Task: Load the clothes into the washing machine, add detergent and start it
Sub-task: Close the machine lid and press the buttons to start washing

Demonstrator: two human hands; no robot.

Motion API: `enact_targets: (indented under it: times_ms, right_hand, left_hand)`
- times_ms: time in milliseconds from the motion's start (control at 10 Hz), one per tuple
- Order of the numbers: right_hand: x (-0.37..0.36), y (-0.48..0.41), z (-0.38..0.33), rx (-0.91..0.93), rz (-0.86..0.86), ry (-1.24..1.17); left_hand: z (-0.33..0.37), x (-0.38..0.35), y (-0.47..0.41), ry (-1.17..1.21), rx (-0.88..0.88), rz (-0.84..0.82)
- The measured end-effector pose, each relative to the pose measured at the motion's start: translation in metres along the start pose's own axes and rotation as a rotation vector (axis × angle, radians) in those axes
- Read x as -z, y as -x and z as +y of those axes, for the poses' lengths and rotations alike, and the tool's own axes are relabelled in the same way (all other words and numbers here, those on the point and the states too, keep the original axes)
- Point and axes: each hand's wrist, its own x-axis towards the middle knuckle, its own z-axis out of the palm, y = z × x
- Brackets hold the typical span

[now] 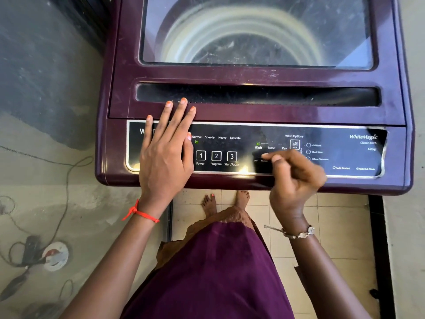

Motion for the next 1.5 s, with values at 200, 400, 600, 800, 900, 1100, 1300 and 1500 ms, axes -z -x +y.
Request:
enact_targets:
  times_ms: [200,400,600,800,900,1100,1300,1500]
  right_hand:
    - [0.032,-0.039,0.004,-0.133,0.27,-0.217]
    - [0.051,-0.053,0.012,-0.255,0.317,-0.266]
    - [0.045,-0.05,0.012,-0.23,0.287,-0.205]
    - [0.043,-0.048,0.013,-0.207,0.236,-0.113]
    - [0.043,-0.047,0.014,-0.187,0.21,-0.048]
    - [0.041,-0.046,0.016,-0.149,0.17,0.082]
    - [0.042,-0.044,0.015,-0.104,0.155,0.16]
    - [0.042,-0.043,0.021,-0.103,0.139,0.236]
  left_hand:
    - [0.0,0.0,0.0,-0.002,0.0,0.002]
    - [0.0,0.0,0.001,-0.007,0.001,0.006]
    - [0.0,-0.001,0.001,-0.009,0.002,0.008]
    - [0.001,0.0,0.001,-0.007,0.005,0.011]
    - [0.001,0.0,0.001,-0.009,0.002,0.014]
    - [0.0,0.0,0.0,-0.013,0.003,0.014]
    - [0.001,0.0,0.0,-0.012,0.008,0.018]
    - [0.001,-0.001,0.001,-0.012,0.008,0.019]
